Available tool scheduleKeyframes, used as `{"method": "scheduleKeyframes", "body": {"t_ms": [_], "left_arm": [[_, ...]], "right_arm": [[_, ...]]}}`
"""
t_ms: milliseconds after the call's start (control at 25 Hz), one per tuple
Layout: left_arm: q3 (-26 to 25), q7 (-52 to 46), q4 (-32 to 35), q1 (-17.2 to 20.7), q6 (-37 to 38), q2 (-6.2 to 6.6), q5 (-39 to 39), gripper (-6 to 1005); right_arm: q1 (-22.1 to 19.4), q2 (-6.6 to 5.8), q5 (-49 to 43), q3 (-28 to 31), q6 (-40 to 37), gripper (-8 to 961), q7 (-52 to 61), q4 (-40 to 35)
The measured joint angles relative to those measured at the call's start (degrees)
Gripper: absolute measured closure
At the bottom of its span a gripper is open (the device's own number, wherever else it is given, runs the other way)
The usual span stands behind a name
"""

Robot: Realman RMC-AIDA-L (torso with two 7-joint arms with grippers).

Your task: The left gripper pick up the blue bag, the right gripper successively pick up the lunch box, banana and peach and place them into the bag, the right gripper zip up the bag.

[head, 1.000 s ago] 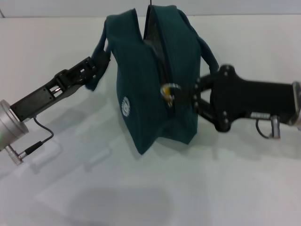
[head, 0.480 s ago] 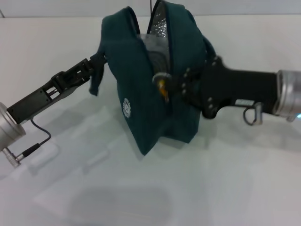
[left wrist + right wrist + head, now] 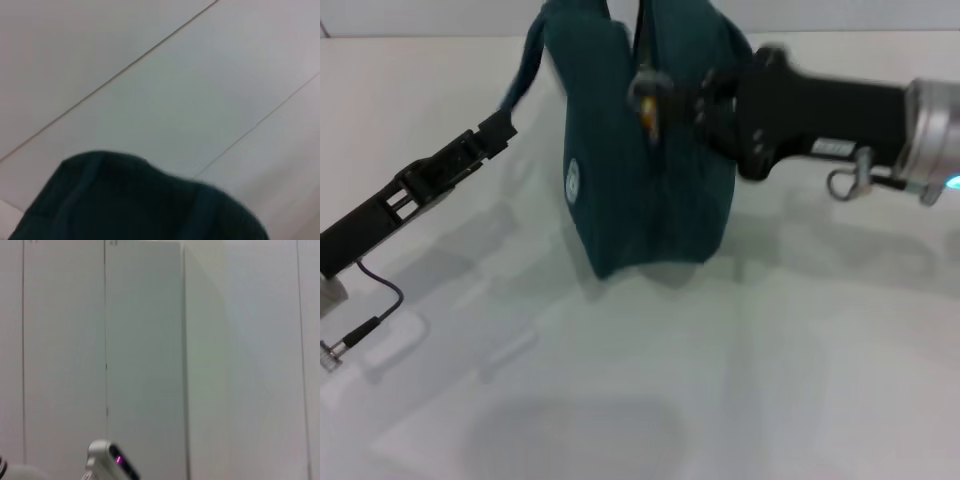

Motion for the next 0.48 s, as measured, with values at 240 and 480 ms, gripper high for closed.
{"method": "scheduleKeyframes", "body": {"t_ms": [240,480], "left_arm": [[-0.4,1.7,0.0,1.0,2.2,-0.15,1.0,108],[-0.3,4.4,0.0,1.8,2.3,0.4,5.2,109]], "right_arm": [[2.2,0.08,-0.1,-2.2,2.6,945,0.5,1.5],[5.8,0.43,0.8,-4.3,3.4,945,0.3,6.0]]}}
